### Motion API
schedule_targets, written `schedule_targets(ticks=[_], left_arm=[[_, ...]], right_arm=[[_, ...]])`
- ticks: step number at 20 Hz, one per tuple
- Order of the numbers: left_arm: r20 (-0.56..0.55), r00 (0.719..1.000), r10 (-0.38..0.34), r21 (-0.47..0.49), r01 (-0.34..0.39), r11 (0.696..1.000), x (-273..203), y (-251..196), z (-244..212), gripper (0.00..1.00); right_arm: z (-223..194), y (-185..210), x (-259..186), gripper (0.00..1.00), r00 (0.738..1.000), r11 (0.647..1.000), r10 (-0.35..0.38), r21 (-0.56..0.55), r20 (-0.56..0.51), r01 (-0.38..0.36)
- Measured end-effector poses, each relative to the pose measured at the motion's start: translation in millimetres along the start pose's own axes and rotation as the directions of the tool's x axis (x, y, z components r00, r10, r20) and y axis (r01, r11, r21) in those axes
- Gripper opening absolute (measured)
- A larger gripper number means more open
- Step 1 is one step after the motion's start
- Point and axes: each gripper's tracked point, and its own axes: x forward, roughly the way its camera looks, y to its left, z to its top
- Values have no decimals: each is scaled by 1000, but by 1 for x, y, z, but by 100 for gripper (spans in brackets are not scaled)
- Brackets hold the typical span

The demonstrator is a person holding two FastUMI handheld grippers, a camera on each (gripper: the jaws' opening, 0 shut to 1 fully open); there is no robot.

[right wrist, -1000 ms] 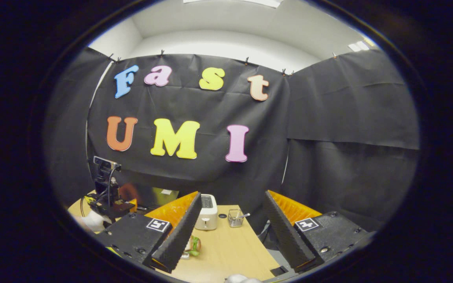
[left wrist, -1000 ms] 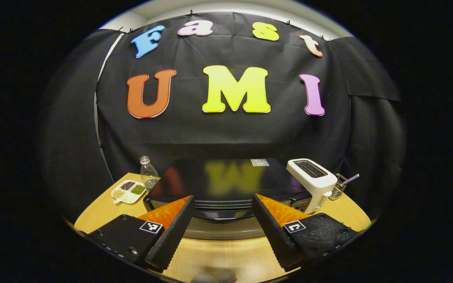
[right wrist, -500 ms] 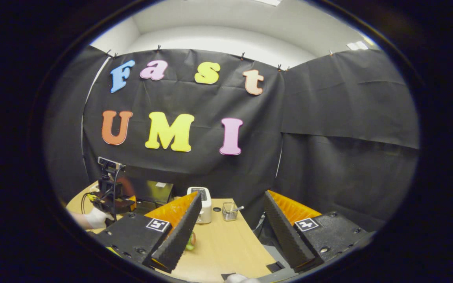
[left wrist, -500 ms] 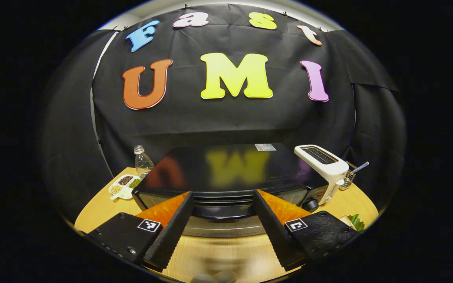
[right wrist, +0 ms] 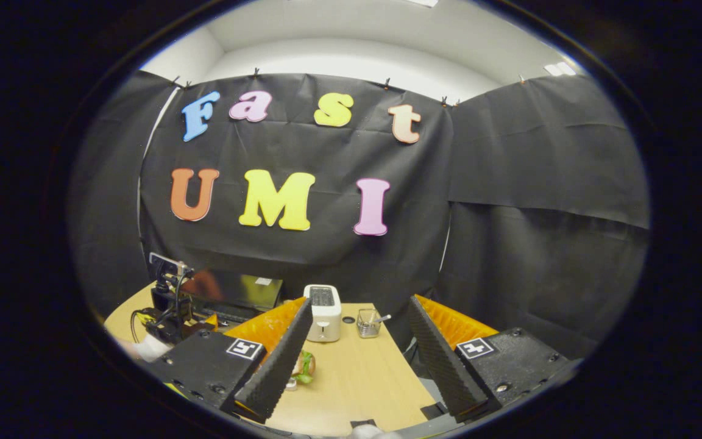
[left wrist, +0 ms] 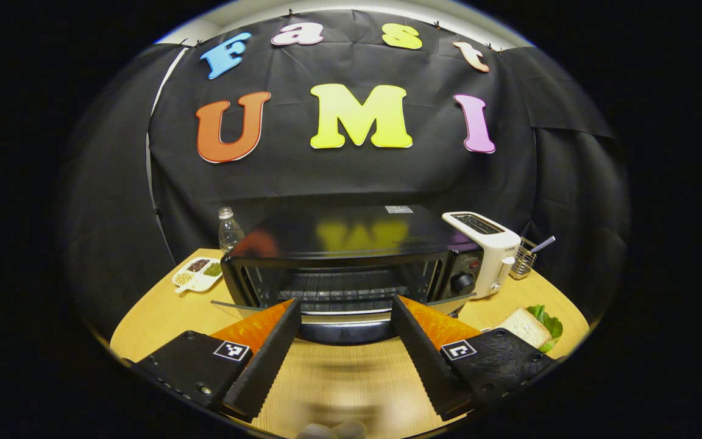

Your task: Open the electric oven with the left hand, put the food in, and close the electric oven.

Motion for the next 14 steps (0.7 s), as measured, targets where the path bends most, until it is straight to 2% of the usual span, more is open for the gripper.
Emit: schedule_targets(ticks=[1, 2, 6, 7, 8, 12, 13, 14], left_arm=[[-22, 1000, 7, -9, -7, 1000, -6, 0, -11, 98], [-17, 1000, 9, -3, -9, 1000, -14, 0, -13, 99], [-61, 998, 11, 8, -10, 1000, -22, -2, -39, 98], [-85, 996, 11, 6, -10, 1000, -24, -1, -48, 98], [-93, 996, 10, 5, -10, 1000, -28, -3, -57, 99], [-163, 987, 8, -7, -10, 1000, -38, -4, -91, 98], [-187, 982, 8, -6, -9, 1000, -40, -5, -100, 98], [-204, 979, 8, -3, -9, 1000, -40, -6, -107, 98]], right_arm=[[-1, 0, -1, 92, 1000, 1000, 0, -3, -4, 0], [-4, 0, -2, 100, 1000, 1000, 1, -4, -8, -1], [-13, 5, -6, 100, 1000, 1000, 5, -6, -27, -5], [-15, 5, -8, 91, 999, 1000, 4, -12, -34, -4], [-18, 5, -9, 100, 999, 1000, 3, -12, -36, -3], [-25, 6, -11, 100, 999, 1000, 0, 2, -55, 0], [-27, 6, -11, 92, 998, 1000, -1, 3, -58, 1], [-28, 6, -11, 100, 998, 1000, -3, 4, -60, 3]])
